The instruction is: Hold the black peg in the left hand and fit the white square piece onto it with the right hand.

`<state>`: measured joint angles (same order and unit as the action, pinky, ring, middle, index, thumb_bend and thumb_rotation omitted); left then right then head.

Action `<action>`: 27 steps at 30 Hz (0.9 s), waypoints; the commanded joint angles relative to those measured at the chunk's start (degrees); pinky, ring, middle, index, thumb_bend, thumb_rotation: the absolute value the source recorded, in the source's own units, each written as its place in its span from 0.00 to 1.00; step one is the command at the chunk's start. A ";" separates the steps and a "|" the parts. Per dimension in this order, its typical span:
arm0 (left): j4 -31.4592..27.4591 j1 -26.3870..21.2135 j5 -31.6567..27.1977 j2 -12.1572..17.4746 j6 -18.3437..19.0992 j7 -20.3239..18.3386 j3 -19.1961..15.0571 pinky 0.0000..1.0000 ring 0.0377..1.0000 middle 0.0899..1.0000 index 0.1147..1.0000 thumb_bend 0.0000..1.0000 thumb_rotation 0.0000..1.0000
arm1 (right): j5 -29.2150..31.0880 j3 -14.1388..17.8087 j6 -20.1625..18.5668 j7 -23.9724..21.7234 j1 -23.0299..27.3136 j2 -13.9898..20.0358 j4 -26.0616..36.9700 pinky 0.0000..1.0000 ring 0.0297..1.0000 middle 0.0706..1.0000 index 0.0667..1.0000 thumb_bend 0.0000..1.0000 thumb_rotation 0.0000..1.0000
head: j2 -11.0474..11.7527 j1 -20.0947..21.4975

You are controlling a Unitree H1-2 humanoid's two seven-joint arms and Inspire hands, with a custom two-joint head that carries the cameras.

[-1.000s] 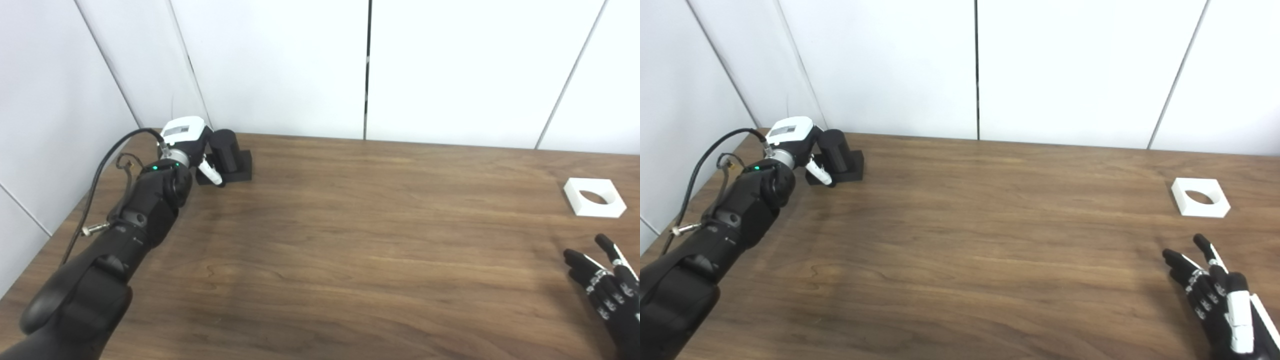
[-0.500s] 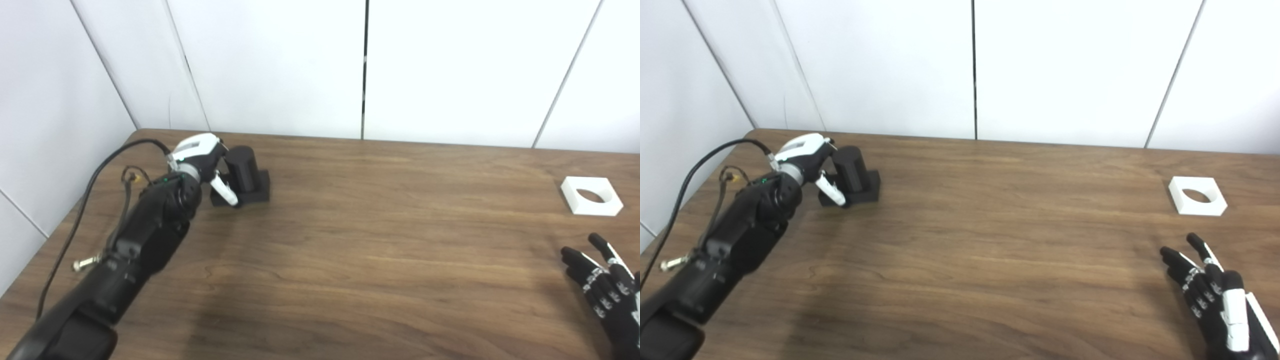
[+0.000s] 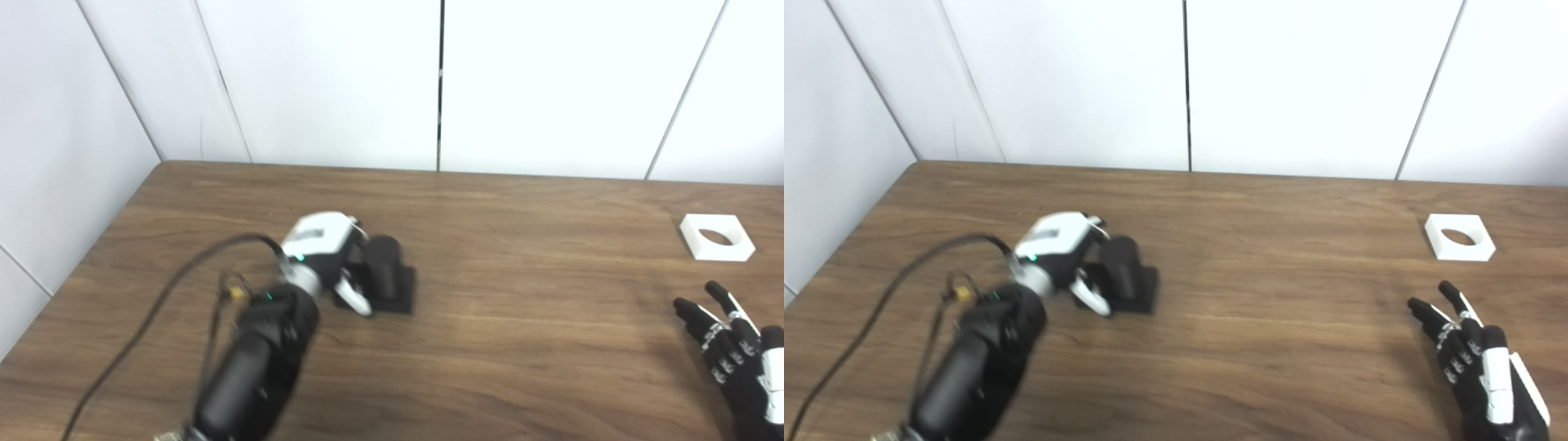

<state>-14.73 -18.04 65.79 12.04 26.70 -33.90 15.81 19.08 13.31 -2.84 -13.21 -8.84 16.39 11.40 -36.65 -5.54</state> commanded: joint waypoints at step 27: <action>-14.21 20.56 25.24 -23.95 -4.20 -9.73 5.90 1.00 1.00 0.94 0.42 0.52 0.05 | -4.53 -3.69 -1.68 4.96 0.56 -5.48 6.33 1.00 0.93 0.85 1.00 0.60 1.00 | -2.25 8.59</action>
<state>-29.20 0.24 90.85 -9.47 23.52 -42.27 20.91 14.68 9.63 -4.88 -8.75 -9.20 10.75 15.34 -38.58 2.37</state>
